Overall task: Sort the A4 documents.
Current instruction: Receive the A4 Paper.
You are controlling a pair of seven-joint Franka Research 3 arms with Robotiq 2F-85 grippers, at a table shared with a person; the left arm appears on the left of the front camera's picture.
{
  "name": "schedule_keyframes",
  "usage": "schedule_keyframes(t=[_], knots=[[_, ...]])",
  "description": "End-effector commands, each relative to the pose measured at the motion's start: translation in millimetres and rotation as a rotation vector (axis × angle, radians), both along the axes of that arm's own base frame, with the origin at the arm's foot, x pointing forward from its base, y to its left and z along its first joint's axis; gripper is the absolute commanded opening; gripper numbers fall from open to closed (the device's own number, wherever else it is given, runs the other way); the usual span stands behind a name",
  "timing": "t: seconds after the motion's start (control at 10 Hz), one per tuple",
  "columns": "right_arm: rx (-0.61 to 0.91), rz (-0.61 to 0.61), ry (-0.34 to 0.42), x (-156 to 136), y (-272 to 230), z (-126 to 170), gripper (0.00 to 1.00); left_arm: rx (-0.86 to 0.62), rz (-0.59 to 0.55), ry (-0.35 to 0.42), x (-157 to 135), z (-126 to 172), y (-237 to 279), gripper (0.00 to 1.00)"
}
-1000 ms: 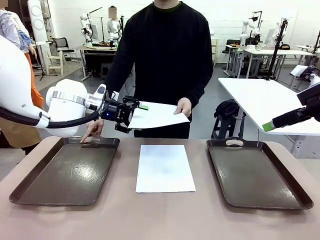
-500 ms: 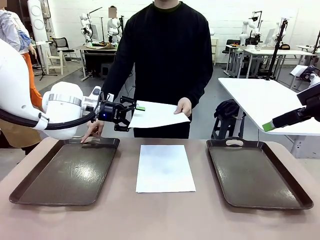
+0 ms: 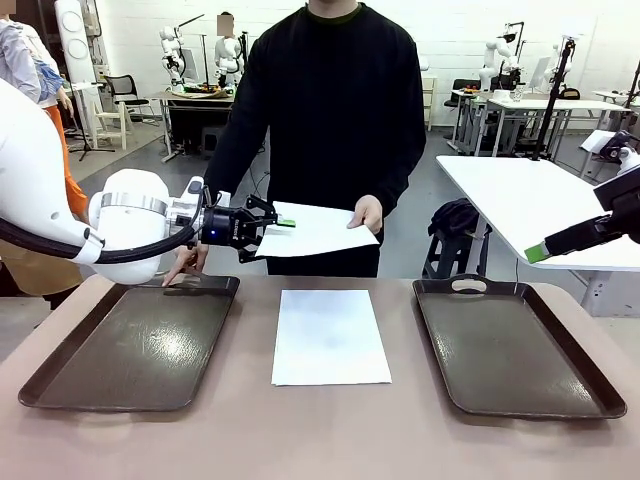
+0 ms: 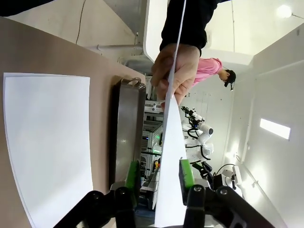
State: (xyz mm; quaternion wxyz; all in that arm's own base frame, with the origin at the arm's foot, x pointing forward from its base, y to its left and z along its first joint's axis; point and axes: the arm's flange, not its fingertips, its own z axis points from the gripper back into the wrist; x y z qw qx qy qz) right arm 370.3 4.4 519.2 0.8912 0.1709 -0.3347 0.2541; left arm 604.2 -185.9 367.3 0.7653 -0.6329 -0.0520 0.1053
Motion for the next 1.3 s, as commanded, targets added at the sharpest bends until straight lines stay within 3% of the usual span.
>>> schedule_keyframes(t=[0.0, 0.1, 0.2, 0.3, 0.8, 0.9, 1.0, 1.2], knots=[[0.015, 0.008, 0.003, 0.7, -0.2, -1.2, 1.00, -0.013, -0.004, -0.023, 2.9, -5.3, 3.4, 0.24], [0.015, 0.008, 0.003, 0.7, -0.2, -1.2, 1.00, -0.014, -0.004, -0.029, 4.1, -4.7, 5.5, 0.00], [0.015, 0.008, 0.003, 0.7, -0.2, -1.2, 1.00, -0.015, -0.009, -0.037, 4.5, -3.3, 5.9, 0.04], [0.015, 0.008, 0.003, 0.7, -0.2, -1.2, 1.00, -0.017, -0.012, -0.044, 5.2, -2.8, 7.1, 0.00], [0.015, 0.008, 0.003, 0.7, -0.2, -1.2, 1.00, -0.027, -0.033, -0.060, 6.2, -0.9, 8.0, 0.00], [0.015, 0.008, 0.003, 0.7, -0.2, -1.2, 1.00, -0.035, -0.086, -0.071, 7.4, 1.4, 8.8, 0.00], [0.015, 0.008, 0.003, 0.7, -0.2, -1.2, 1.00, -0.011, -0.019, -0.041, 2.2, 0.5, 7.6, 0.00], [0.015, 0.008, 0.003, 0.7, -0.2, -1.2, 1.00, -0.011, -0.019, -0.041, 2.2, 0.5, 7.6, 0.00]])
